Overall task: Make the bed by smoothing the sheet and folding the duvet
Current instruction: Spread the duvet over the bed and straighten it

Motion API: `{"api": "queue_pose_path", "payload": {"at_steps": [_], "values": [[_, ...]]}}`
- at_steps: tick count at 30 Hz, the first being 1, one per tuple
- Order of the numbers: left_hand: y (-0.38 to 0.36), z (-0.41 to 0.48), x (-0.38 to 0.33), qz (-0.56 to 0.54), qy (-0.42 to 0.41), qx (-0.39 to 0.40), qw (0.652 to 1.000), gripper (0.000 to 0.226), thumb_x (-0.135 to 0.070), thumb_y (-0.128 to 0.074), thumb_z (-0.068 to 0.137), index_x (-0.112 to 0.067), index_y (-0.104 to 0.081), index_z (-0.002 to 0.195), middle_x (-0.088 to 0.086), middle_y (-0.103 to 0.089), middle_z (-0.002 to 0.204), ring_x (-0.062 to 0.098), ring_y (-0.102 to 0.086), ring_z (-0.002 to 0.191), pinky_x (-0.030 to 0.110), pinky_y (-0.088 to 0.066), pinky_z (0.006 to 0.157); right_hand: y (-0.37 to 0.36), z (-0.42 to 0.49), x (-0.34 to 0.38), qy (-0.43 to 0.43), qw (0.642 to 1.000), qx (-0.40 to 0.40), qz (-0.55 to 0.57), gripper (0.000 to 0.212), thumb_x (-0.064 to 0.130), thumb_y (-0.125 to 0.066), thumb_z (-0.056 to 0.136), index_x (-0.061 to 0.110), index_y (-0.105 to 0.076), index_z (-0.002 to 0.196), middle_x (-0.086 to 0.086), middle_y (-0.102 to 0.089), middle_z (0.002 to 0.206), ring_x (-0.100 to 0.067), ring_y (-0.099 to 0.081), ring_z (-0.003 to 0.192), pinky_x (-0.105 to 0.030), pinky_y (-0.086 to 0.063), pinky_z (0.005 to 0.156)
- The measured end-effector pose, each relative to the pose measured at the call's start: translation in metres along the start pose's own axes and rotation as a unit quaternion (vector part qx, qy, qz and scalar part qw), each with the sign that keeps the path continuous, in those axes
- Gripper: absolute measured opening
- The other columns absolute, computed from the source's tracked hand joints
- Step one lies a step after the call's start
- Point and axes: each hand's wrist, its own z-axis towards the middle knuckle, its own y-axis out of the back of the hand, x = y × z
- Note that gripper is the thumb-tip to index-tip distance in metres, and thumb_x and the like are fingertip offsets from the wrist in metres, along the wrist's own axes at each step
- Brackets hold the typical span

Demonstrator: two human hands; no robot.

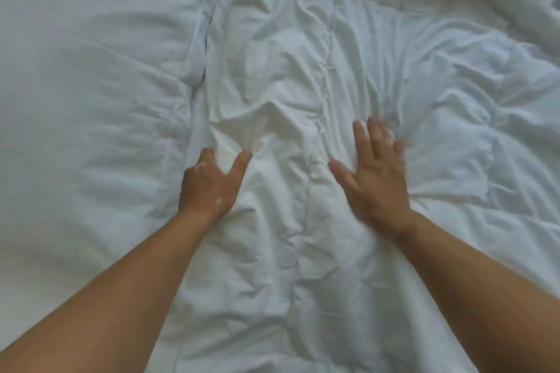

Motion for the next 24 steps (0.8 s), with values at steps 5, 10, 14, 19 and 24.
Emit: {"api": "queue_pose_path", "payload": {"at_steps": [5, 10, 14, 19, 24], "values": [[-0.009, -0.003, 0.027, 0.048, -0.109, -0.068, 0.991, 0.046, -0.052, -0.040, 0.098, -0.011, -0.060, 0.099, 0.019, -0.065, 0.091, 0.039, -0.060, 0.088, 0.042, -0.044, 0.077, -0.017, -0.022, -0.030, 0.049, 0.995, 0.022, -0.082, 0.083, 0.067, -0.034, 0.092, 0.022, -0.016, 0.159, -0.005, -0.013, 0.167, -0.024, -0.011, 0.154, -0.050, -0.010, 0.124], [0.011, 0.031, 0.062, 0.129, -0.128, -0.079, 0.980, 0.059, -0.068, -0.031, 0.092, -0.015, -0.055, 0.095, 0.014, -0.060, 0.087, 0.040, -0.060, 0.089, 0.043, -0.040, 0.073, -0.015, -0.023, -0.028, 0.025, 0.993, 0.032, -0.110, 0.082, 0.070, -0.030, 0.093, 0.029, -0.008, 0.160, 0.000, -0.005, 0.169, -0.019, -0.003, 0.155, -0.047, -0.005, 0.125], [0.001, -0.018, 0.073, 0.012, 0.003, -0.001, 1.000, 0.078, -0.073, -0.043, 0.089, -0.007, -0.049, 0.130, 0.025, -0.056, 0.130, 0.043, -0.051, 0.121, 0.045, -0.039, 0.100, -0.008, -0.046, -0.006, -0.020, 0.993, 0.070, -0.095, 0.081, 0.070, -0.021, 0.094, 0.030, 0.003, 0.160, 0.001, 0.009, 0.169, -0.018, 0.008, 0.155, -0.051, 0.001, 0.125], [-0.012, -0.124, 0.131, -0.031, 0.050, 0.017, 0.998, 0.077, -0.068, -0.057, 0.084, -0.005, -0.046, 0.126, 0.023, -0.059, 0.122, 0.042, -0.056, 0.114, 0.042, -0.041, 0.086, -0.032, -0.139, 0.015, -0.026, 0.998, 0.053, -0.006, 0.087, 0.074, -0.026, 0.090, 0.025, -0.010, 0.160, -0.001, -0.007, 0.169, -0.018, -0.003, 0.155, -0.046, -0.001, 0.126], [-0.047, -0.183, 0.165, 0.014, 0.035, -0.051, 0.998, 0.064, -0.059, -0.051, 0.092, 0.000, -0.051, 0.116, 0.032, -0.062, 0.114, 0.047, -0.059, 0.107, 0.045, -0.045, 0.086, -0.057, -0.212, 0.006, -0.013, 0.999, 0.045, -0.019, 0.089, 0.073, -0.033, 0.090, 0.022, -0.014, 0.160, -0.001, -0.011, 0.168, -0.017, -0.007, 0.155, -0.045, -0.004, 0.126]]}}
